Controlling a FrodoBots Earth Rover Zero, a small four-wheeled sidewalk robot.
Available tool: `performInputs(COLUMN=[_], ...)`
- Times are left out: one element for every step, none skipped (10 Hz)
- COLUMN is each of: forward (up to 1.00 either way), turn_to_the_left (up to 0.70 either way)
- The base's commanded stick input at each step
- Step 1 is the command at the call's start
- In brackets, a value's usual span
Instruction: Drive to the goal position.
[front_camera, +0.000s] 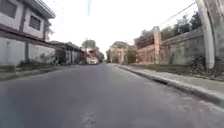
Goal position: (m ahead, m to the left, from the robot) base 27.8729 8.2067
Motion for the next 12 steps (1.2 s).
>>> performInputs(forward=[1.00, 1.00, 1.00, 1.00, 1.00, 1.00, 1.00, 1.00, 1.00, 1.00, 1.00, 1.00], turn_to_the_left=[0.05, 0.05, 0.05, 0.05, 0.05, 0.05, 0.05, 0.05, 0.05, 0.05, 0.05, 0.05])
